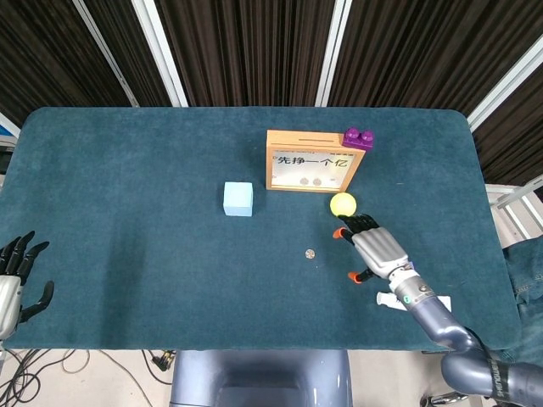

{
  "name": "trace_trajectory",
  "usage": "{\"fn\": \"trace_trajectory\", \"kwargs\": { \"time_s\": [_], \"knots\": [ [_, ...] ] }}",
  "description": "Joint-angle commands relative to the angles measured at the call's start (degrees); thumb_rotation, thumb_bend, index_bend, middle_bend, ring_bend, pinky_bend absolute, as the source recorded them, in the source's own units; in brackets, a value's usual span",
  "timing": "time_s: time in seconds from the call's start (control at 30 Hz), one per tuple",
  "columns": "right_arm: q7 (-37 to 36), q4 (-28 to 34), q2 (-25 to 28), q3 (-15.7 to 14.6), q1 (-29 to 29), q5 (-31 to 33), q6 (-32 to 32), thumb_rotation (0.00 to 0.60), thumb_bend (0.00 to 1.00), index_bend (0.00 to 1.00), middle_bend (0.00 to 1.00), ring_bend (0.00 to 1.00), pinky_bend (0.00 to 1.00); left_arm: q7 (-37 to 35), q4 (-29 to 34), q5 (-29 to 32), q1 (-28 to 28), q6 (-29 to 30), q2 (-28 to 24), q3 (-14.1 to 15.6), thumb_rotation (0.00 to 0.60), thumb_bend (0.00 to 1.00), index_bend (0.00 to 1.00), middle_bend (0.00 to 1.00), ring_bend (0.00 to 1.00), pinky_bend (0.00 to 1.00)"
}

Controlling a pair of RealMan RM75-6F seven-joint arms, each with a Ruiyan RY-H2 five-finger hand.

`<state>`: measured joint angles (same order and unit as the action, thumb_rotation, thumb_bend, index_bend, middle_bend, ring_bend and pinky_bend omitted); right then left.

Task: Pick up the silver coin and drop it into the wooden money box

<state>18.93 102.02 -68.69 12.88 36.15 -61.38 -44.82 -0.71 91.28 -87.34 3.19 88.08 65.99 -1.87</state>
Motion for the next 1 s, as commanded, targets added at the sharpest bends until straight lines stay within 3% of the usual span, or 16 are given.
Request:
{"fn": "trace_trajectory", "kwargs": {
  "time_s": [0.03, 0.33, 1.0],
  "knots": [
    [0.3, -2.6, -2.7, -0.4, 1.3, 0.4, -0.4, 0.6, 0.27, 0.35, 0.0, 0.0, 0.0, 0.0, 0.0, 0.1, 0.0, -0.1, 0.0, 0.0, 0.6, 0.43, 0.16, 0.01, 0.0, 0.1],
    [-0.6, -8.7, -8.4, -1.4, 3.6, 0.0, -0.5, 0.6, 0.34, 0.4, 0.0, 0.0, 0.0, -0.2, 0.3, 0.6, 0.0, -0.5, -0.2, -0.1, 0.6, 0.43, 0.16, 0.01, 0.0, 0.1],
    [-1.3, -16.4, -16.1, -3.3, 7.8, 1.5, 0.2, 0.6, 0.36, 0.41, 0.0, 0.0, 0.0, -0.7, 0.5, 1.0, 0.1, -0.9, -0.3, -0.2, 0.6, 0.43, 0.16, 0.01, 0.0, 0.1]
  ]
}}
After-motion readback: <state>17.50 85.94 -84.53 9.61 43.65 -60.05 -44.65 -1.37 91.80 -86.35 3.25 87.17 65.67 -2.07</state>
